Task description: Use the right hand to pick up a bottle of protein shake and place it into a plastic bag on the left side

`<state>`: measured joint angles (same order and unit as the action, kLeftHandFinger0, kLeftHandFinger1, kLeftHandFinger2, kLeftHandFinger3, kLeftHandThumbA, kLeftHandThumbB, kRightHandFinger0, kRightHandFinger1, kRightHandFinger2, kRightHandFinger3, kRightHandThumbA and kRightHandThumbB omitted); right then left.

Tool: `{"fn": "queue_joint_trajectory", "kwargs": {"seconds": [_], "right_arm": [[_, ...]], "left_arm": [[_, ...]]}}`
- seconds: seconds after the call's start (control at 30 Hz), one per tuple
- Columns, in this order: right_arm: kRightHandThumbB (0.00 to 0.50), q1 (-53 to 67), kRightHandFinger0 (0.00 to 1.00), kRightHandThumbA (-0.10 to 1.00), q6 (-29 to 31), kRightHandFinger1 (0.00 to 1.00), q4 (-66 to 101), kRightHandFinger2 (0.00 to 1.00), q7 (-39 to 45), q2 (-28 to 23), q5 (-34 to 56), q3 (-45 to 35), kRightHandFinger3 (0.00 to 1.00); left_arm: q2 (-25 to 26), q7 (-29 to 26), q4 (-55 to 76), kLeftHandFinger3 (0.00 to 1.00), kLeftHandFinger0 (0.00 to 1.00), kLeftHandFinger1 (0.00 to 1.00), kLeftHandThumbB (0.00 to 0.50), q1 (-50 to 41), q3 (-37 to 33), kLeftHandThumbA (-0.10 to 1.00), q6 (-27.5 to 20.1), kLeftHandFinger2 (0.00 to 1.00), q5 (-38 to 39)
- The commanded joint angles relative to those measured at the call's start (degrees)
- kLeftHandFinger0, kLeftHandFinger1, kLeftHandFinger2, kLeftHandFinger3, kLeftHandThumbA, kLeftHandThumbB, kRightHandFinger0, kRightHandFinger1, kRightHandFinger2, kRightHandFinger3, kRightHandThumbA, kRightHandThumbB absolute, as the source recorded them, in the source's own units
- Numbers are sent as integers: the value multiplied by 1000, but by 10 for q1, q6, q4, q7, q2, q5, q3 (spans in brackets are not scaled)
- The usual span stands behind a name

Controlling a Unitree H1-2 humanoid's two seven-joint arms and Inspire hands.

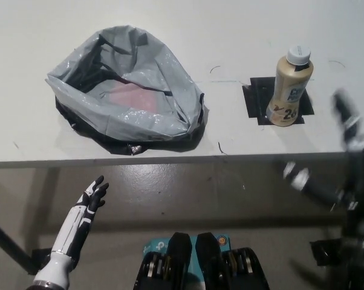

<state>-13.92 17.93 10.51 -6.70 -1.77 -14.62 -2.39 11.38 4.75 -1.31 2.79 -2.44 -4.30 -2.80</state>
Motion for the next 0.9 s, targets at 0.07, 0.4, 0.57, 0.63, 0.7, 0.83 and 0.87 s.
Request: {"fn": "queue_joint_trajectory", "kwargs": {"seconds": [0.07, 0.4, 0.57, 0.63, 0.7, 0.83, 0.87], "right_arm": [[365, -77, 1000, 1000, -45, 1000, -18, 1000, -34, 2, -19, -32, 1000], [384, -165, 1000, 1000, -102, 1000, -133, 1000, -43, -3, -22, -36, 1000], [401, -208, 1000, 1000, -125, 1000, -206, 1000, -43, -4, -4, -40, 1000], [386, -219, 1000, 1000, -135, 1000, -221, 1000, -43, -2, -5, -37, 1000], [375, -232, 1000, 1000, -130, 1000, -241, 1000, -46, 0, -4, -35, 1000], [360, -257, 1000, 995, -121, 1000, -276, 1000, -49, 1, 11, -38, 1000], [362, -260, 1000, 994, -119, 1000, -279, 1000, -50, 1, 12, -38, 1000]], "left_arm": [[8, 10, 20, 1000, 1000, 1000, 143, 6, 3, 1000, -34, 1000, 2], [7, 17, 19, 1000, 1000, 1000, 130, 6, 8, 1000, -35, 1000, 19], [5, 23, 16, 1000, 1000, 1000, 129, 6, 11, 1000, -33, 1000, 31], [5, 22, 16, 1000, 1000, 1000, 147, 6, 11, 1000, -35, 1000, 29], [5, 22, 16, 1000, 1000, 1000, 140, 6, 10, 1000, -35, 1000, 28], [5, 22, 16, 1000, 1000, 1000, 145, 4, 9, 1000, -40, 1000, 29], [5, 21, 15, 1000, 1000, 1000, 146, 4, 9, 1000, -41, 1000, 29]]}}
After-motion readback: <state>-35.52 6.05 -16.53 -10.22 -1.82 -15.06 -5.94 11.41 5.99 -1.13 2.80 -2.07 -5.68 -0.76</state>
